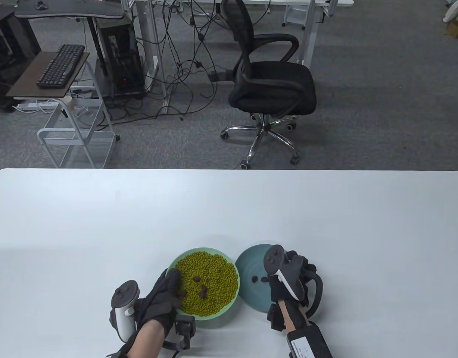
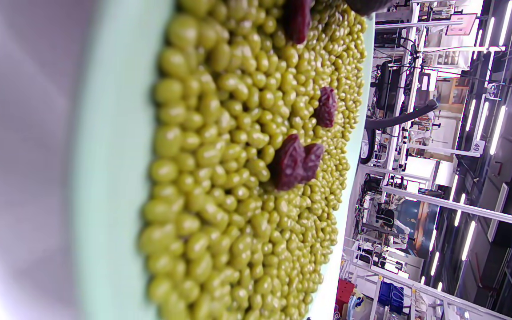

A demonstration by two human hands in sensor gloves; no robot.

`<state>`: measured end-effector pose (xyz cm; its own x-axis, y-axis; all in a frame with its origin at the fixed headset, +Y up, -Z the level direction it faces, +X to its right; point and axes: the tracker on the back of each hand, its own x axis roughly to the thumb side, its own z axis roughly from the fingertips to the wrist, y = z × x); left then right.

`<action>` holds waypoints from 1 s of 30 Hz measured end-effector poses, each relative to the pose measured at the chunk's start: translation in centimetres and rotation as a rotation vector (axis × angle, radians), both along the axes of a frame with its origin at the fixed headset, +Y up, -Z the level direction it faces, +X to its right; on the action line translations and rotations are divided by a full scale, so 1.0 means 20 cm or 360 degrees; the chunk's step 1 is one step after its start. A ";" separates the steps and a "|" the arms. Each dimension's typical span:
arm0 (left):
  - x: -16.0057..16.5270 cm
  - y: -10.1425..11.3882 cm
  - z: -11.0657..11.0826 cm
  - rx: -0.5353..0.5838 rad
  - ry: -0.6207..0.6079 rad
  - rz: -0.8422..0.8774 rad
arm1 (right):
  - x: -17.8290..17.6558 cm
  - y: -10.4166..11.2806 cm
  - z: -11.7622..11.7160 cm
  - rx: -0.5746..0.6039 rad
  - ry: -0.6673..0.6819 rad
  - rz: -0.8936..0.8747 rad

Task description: Pick cranberries with hand pinch into plate

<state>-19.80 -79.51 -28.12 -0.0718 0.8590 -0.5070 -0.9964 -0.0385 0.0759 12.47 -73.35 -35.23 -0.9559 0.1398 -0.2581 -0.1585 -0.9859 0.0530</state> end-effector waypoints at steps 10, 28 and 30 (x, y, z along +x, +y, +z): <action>0.00 0.00 0.00 -0.0003 0.0001 -0.0002 | -0.11 0.08 0.03 0.0054 0.0137 0.0008; 0.00 0.00 0.00 0.0002 -0.0007 -0.0006 | -0.49 0.24 0.08 0.0003 0.0577 0.0104; 0.00 0.00 0.00 0.0001 -0.0007 -0.0008 | -0.53 0.26 0.08 -0.0018 0.0622 0.0121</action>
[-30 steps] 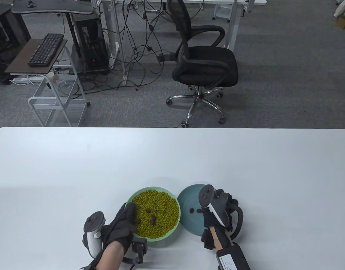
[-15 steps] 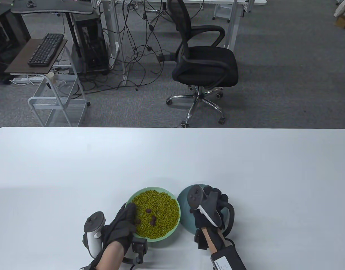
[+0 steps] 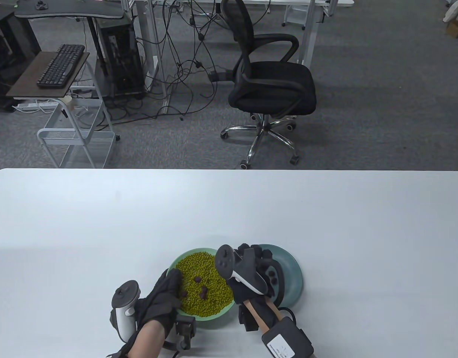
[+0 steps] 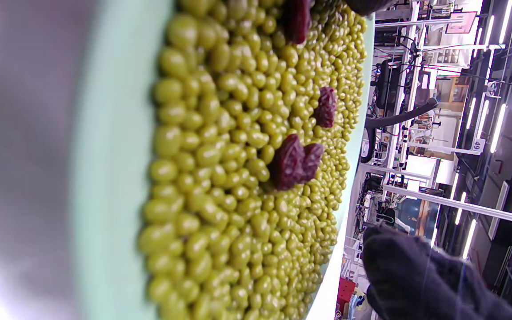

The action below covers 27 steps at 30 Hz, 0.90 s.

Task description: Pick cranberries with hand pinch into plate

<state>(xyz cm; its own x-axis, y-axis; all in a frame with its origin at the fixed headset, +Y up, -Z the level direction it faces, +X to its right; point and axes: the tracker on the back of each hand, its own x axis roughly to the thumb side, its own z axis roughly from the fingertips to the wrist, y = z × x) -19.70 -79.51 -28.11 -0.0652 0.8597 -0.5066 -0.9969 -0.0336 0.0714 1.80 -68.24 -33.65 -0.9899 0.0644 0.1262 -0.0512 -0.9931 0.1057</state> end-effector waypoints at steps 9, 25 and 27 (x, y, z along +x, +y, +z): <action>0.00 0.00 0.00 0.0000 -0.0004 -0.0005 | -0.17 0.02 0.02 -0.0080 0.0159 0.0070; 0.00 0.00 0.00 0.0001 -0.0005 -0.0006 | -0.40 -0.02 0.07 -0.0088 0.0359 0.0318; 0.00 0.00 0.00 0.0001 -0.0005 -0.0006 | -0.41 -0.03 0.07 -0.0088 0.0360 0.0335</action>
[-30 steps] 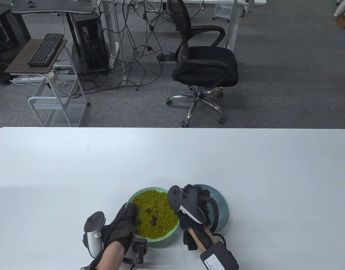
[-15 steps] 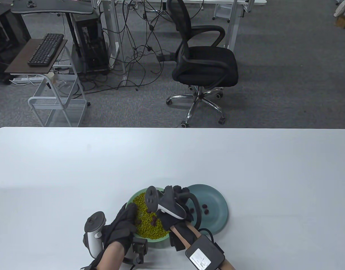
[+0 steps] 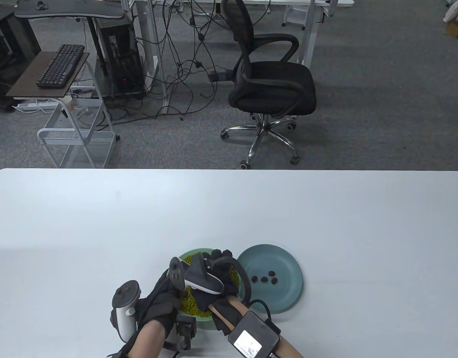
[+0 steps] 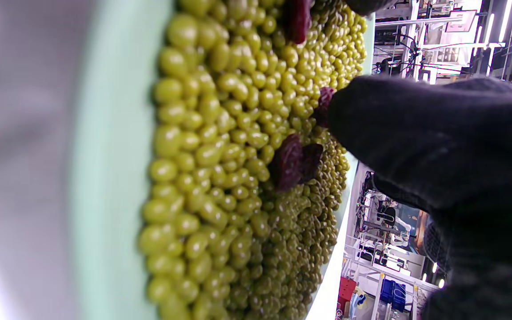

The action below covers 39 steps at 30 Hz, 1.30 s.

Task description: Pick cranberries with hand pinch into plate

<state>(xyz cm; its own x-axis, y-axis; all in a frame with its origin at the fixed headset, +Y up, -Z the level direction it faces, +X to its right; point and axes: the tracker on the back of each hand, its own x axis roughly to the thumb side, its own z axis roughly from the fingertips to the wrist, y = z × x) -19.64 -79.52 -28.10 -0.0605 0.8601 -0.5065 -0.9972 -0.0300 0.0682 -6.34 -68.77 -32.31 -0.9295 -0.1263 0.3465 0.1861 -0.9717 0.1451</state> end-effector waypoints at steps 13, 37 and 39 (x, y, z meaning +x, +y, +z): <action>0.00 0.00 0.00 -0.0002 -0.0006 0.0008 | -0.02 -0.01 0.00 0.0002 0.0015 0.0078; 0.00 0.00 0.00 -0.0013 -0.0003 0.0010 | -0.03 -0.03 0.00 0.0047 0.0026 0.0095; 0.00 0.00 0.00 -0.0013 -0.0003 0.0009 | -0.03 -0.03 0.00 0.0053 0.0030 0.0097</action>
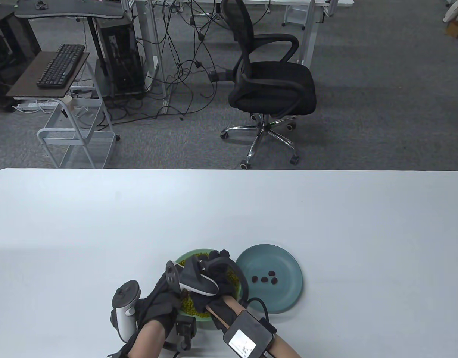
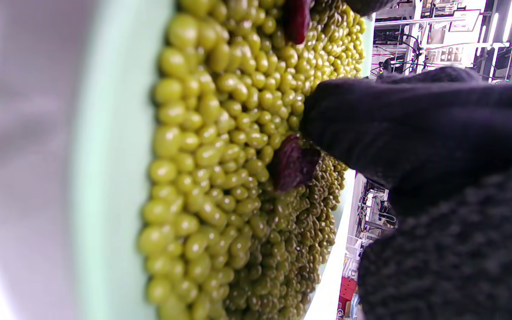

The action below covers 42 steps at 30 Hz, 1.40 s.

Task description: Pick cranberries with hand pinch into plate

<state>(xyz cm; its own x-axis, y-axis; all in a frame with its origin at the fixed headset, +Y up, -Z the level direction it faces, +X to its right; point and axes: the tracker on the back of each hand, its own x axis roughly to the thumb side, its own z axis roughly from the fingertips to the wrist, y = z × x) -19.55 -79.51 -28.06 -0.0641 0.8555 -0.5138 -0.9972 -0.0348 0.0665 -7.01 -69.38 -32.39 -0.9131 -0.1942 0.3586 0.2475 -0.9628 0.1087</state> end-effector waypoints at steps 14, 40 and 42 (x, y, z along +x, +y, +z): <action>0.00 0.00 0.00 -0.0004 -0.0001 -0.0002 | 0.00 0.00 0.00 0.0011 0.0034 0.0017; 0.00 0.00 0.00 0.0003 -0.0003 -0.0004 | 0.05 -0.01 -0.01 -0.0029 -0.0005 -0.0136; 0.00 0.00 0.00 0.0002 -0.0003 -0.0004 | 0.07 0.00 -0.02 -0.0026 -0.0011 -0.0159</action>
<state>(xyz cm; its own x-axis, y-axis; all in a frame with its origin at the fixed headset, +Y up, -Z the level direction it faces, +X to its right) -19.53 -79.53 -28.09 -0.0610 0.8564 -0.5127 -0.9974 -0.0325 0.0643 -5.70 -69.43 -32.71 -0.9300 -0.0962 0.3547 0.1495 -0.9807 0.1258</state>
